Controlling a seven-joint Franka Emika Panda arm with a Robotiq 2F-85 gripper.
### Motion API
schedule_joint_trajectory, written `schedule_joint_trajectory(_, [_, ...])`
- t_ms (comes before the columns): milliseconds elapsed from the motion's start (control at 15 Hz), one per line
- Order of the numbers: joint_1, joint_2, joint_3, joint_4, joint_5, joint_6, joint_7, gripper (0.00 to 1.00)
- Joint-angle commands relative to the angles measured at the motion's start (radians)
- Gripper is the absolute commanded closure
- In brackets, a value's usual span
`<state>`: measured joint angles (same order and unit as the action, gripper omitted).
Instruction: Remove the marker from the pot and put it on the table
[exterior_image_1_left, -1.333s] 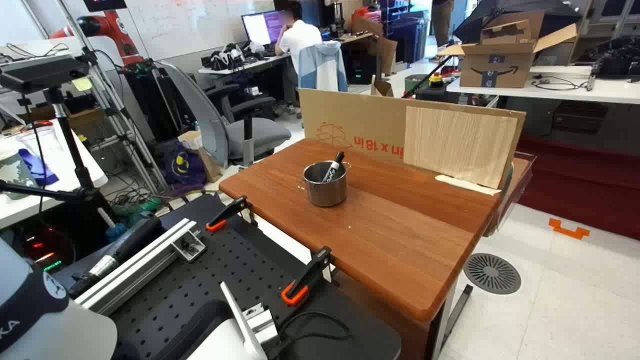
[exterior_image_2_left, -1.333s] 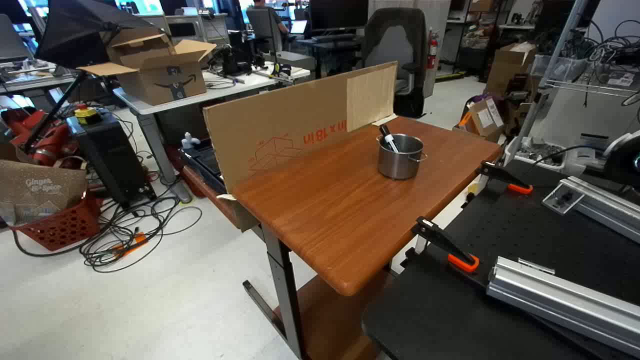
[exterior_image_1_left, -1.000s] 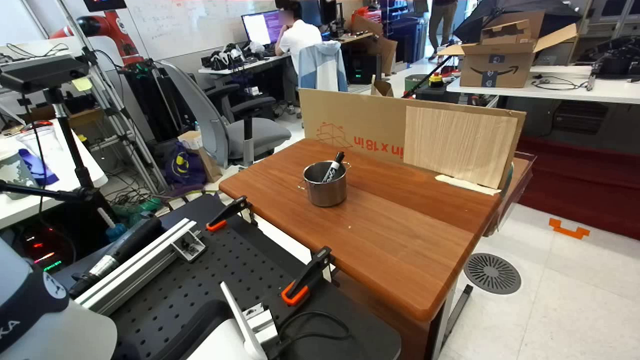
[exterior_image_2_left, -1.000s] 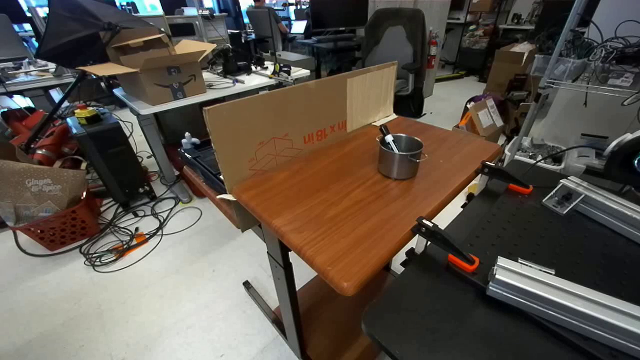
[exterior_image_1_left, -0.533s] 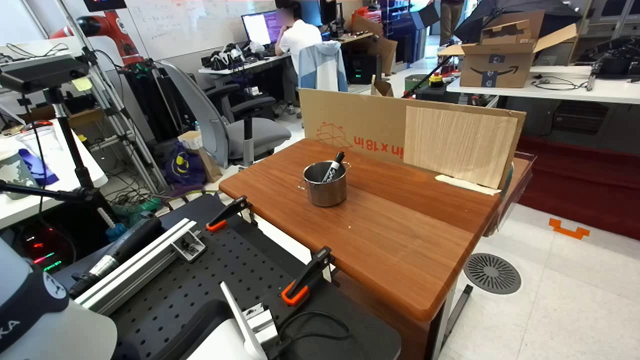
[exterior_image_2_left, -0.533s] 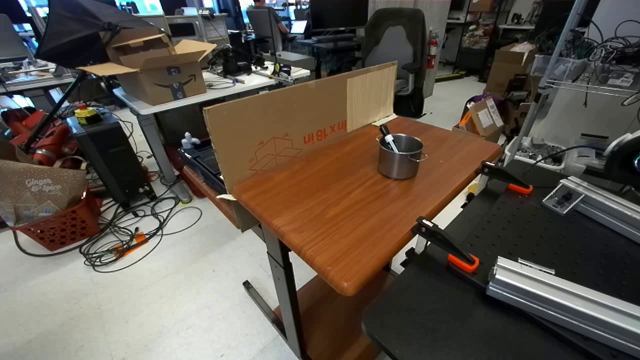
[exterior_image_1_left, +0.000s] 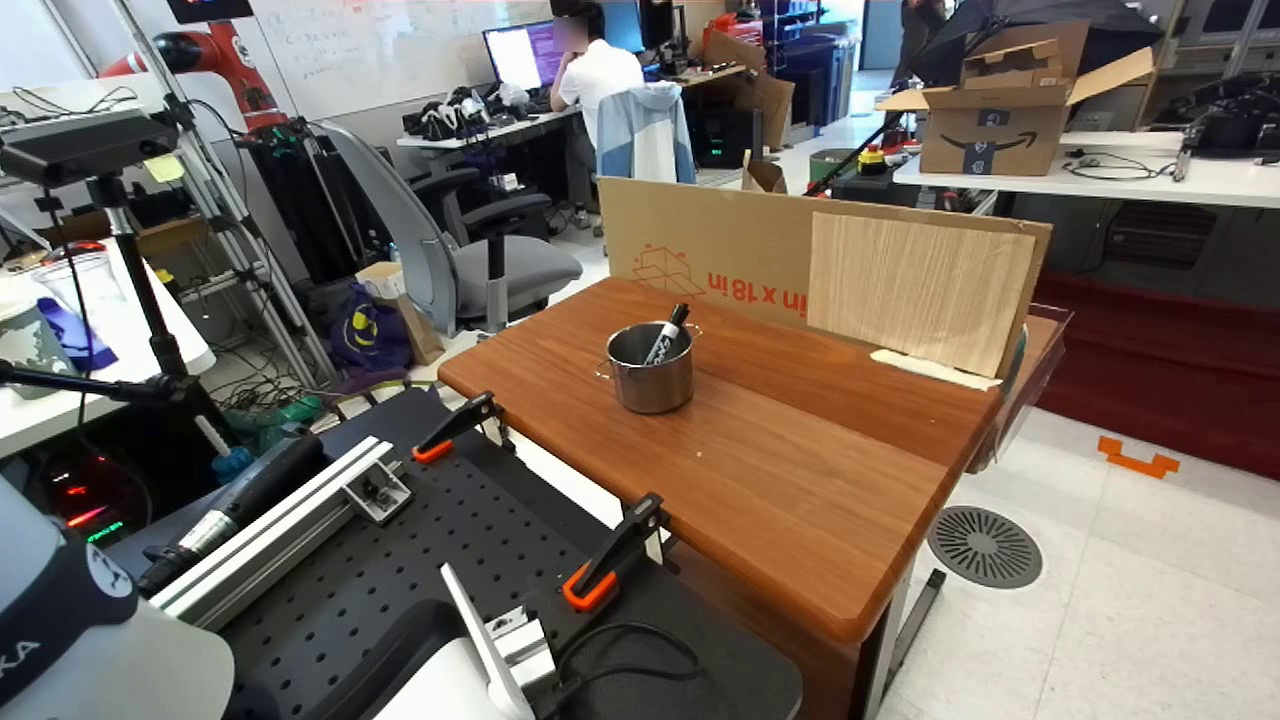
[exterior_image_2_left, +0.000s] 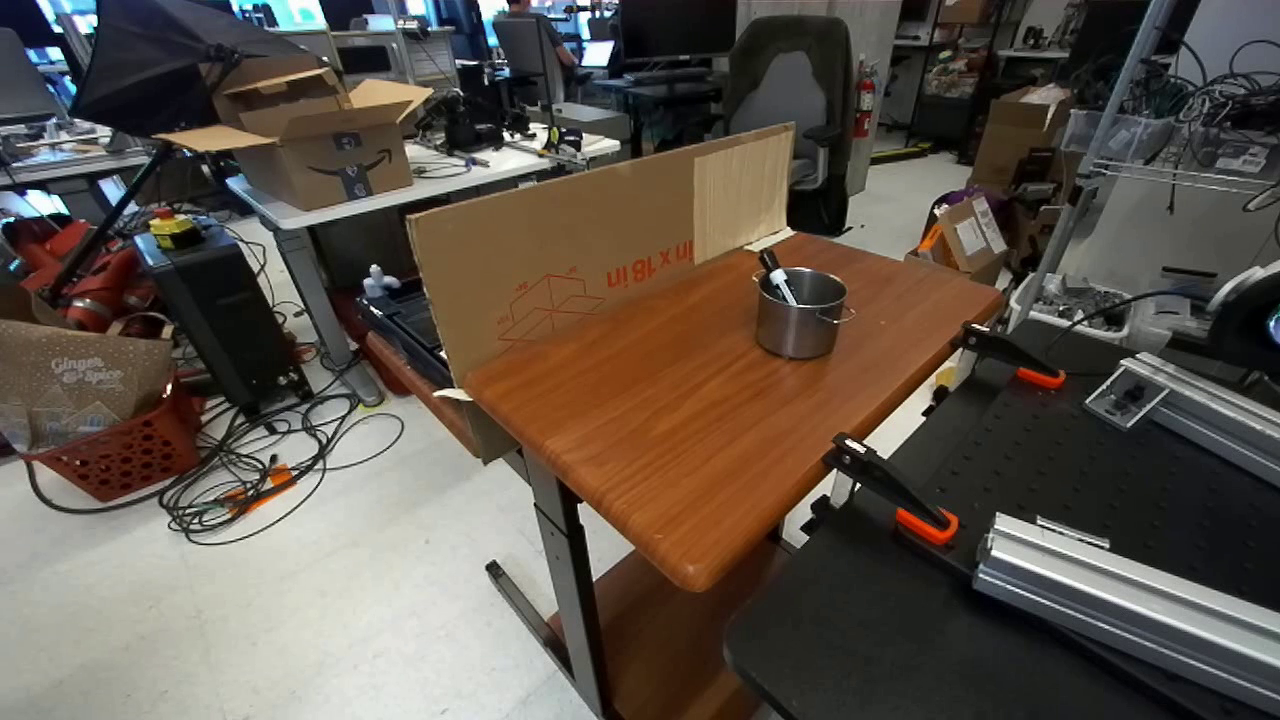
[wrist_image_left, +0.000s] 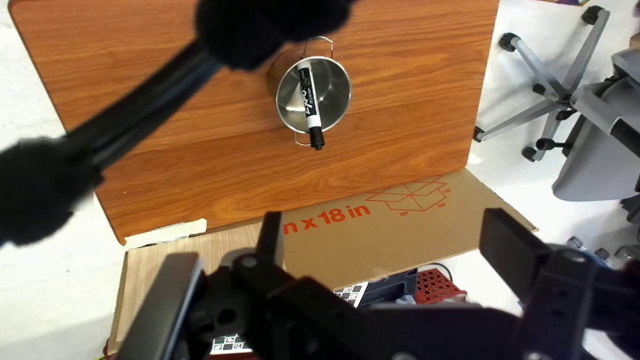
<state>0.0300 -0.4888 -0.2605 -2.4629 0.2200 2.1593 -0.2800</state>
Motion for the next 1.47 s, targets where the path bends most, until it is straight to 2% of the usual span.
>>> schedule_joint_trajectory(0, [-0.025,0.003,0.022,0.003,0.013,-0.006,-0.01,0.0])
schedule_joint_trajectory(400, [-0.008,0.091,0.073,0.012,0.011,0.028,0.012,0.0])
schedule_joint_trajectory(800, [-0.011,0.273,0.14,0.077,-0.004,0.08,0.066,0.0])
schedule_joint_trajectory(1400, [-0.019,0.552,0.2,0.179,-0.075,0.204,0.189,0.0])
